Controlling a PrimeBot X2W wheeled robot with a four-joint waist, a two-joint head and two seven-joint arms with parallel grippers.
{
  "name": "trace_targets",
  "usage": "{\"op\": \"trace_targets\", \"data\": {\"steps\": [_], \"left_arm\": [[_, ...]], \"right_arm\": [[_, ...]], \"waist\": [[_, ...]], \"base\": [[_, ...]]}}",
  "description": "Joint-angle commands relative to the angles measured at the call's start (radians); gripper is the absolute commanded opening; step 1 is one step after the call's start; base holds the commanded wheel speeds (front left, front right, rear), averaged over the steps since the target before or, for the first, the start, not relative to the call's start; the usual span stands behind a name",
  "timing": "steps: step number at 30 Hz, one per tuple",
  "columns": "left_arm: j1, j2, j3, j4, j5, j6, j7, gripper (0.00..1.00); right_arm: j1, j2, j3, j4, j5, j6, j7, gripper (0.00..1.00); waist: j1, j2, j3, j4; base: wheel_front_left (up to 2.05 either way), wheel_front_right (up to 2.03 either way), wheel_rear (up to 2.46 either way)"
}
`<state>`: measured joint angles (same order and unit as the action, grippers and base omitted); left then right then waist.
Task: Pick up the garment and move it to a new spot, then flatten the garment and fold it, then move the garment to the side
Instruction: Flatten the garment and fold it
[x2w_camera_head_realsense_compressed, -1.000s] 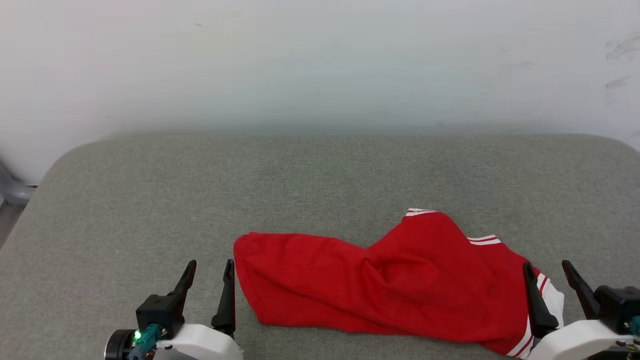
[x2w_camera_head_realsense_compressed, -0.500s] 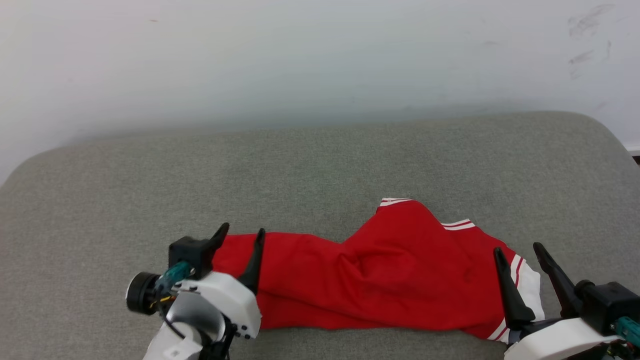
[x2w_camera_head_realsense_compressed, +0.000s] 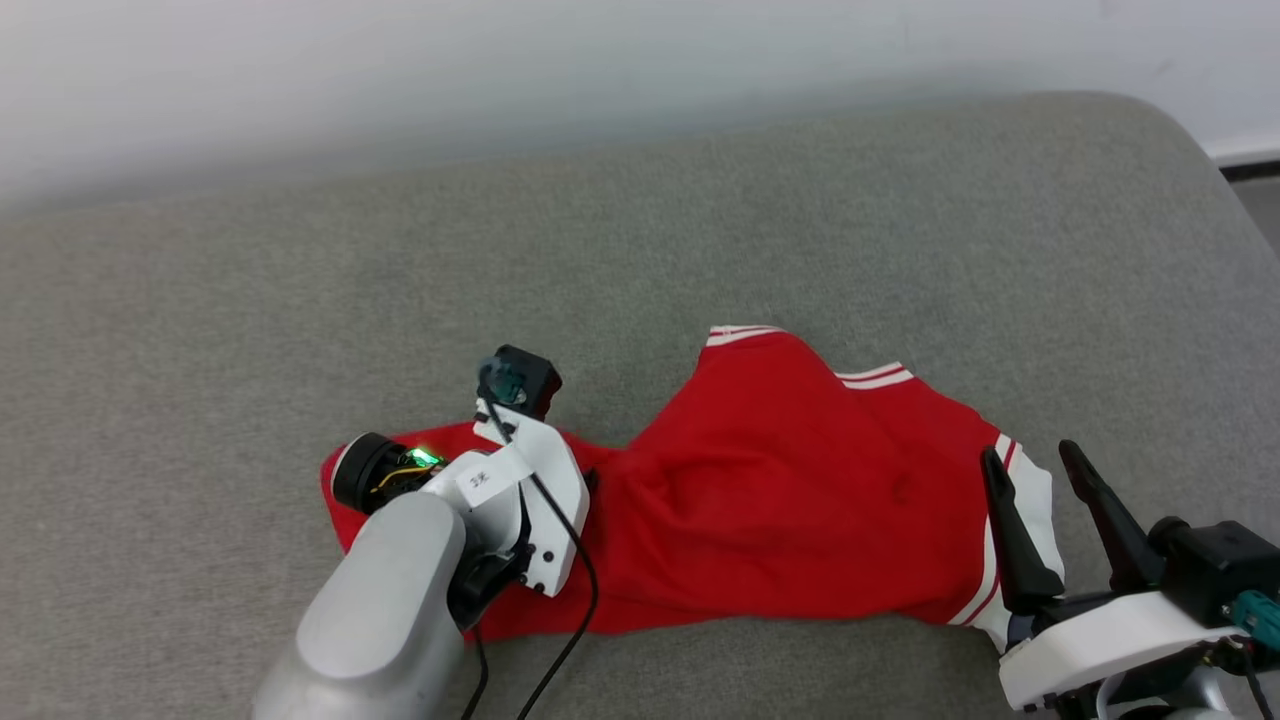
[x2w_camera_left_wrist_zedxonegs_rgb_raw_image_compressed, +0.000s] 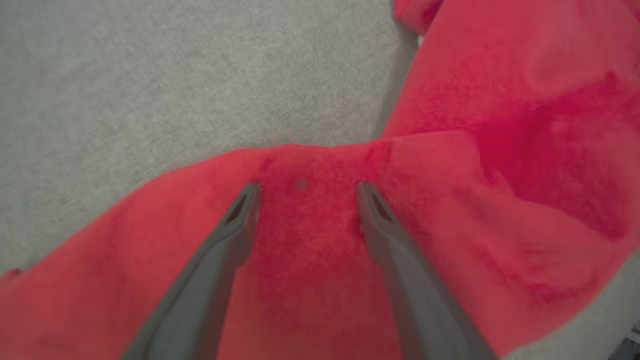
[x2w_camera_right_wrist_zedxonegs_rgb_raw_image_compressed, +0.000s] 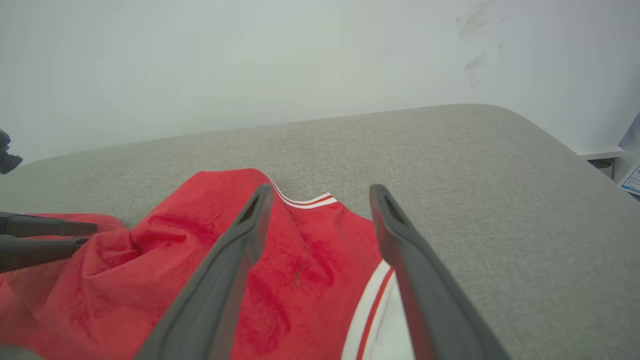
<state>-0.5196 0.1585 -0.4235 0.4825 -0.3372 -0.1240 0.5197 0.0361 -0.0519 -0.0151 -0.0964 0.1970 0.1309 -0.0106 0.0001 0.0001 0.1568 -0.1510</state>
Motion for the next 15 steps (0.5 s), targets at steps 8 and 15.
{"op": "trace_targets", "data": {"steps": [8,15], "left_arm": [[-0.029,0.06,-0.178,0.163,-0.056,-0.007,0.302,1.0],[-0.026,0.122,-0.293,0.157,-0.116,-0.007,0.307,0.0]], "right_arm": [[-0.047,0.002,0.007,0.045,0.026,0.0,-0.031,1.0],[-0.055,0.002,0.002,0.065,0.033,0.0,-0.039,1.0]], "waist": [[-0.0001,-0.0001,0.066,-0.043],[-0.0001,-0.0001,0.064,-0.042]], "base": [[0.0,0.0,0.0],[0.0,0.0,0.0]]}}
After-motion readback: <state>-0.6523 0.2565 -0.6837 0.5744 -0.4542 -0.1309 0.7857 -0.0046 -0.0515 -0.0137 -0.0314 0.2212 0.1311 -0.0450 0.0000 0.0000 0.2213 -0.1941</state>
